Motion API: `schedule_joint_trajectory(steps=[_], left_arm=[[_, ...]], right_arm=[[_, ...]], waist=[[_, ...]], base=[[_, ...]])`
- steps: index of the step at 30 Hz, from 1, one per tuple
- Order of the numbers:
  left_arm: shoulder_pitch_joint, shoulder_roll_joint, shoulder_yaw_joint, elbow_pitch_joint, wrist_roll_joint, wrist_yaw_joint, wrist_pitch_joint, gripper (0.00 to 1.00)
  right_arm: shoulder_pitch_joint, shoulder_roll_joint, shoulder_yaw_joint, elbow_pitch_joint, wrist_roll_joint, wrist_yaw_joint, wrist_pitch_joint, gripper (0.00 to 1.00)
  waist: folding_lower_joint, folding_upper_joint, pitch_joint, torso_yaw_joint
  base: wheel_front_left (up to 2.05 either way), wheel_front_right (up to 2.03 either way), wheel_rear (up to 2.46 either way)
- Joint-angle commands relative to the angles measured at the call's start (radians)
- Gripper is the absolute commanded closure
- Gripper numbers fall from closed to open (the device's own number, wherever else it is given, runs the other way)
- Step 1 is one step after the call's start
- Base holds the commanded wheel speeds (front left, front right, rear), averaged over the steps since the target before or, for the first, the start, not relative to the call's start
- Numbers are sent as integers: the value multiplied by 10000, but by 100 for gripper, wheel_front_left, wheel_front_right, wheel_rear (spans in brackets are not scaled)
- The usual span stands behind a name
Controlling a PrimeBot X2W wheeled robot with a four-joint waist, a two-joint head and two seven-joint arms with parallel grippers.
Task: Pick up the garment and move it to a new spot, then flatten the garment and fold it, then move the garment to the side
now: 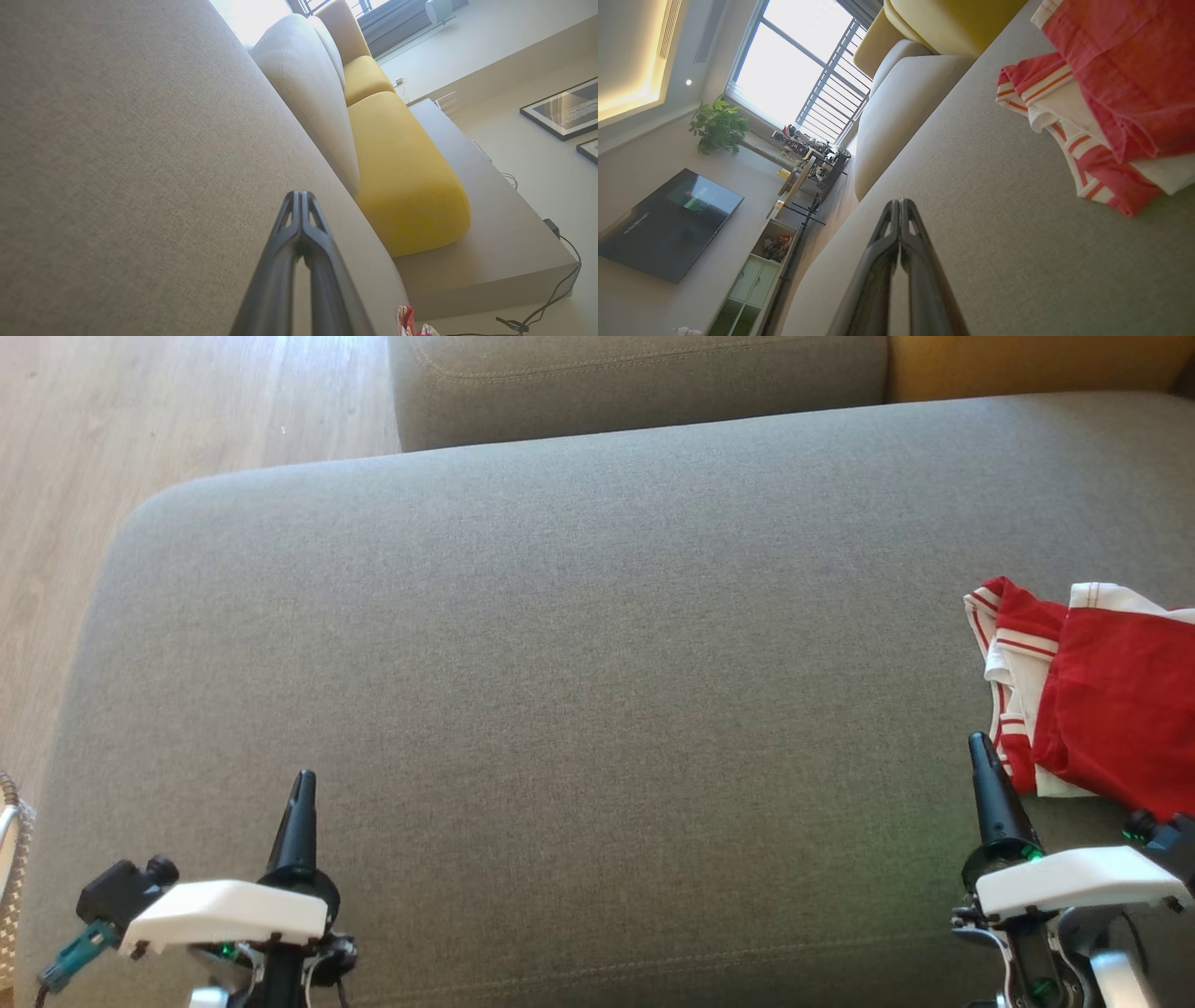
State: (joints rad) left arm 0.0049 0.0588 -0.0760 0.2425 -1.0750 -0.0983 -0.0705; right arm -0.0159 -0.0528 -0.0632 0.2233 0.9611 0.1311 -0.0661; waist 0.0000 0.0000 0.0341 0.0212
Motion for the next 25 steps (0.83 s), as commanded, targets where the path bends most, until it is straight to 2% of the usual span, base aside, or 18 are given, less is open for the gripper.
schedule_joint_trajectory(steps=[1,25], left_arm=[[-542,170,344,-267,-262,-80,61,100],[-806,175,908,-135,-2820,-196,765,100]], right_arm=[[-543,-188,71,-274,330,-2,59,100],[-709,-194,-55,-50,3376,-3,764,100]], waist=[[0,0,-7,-5],[0,0,-151,-103]], base=[[0,0,0],[0,0,0]])
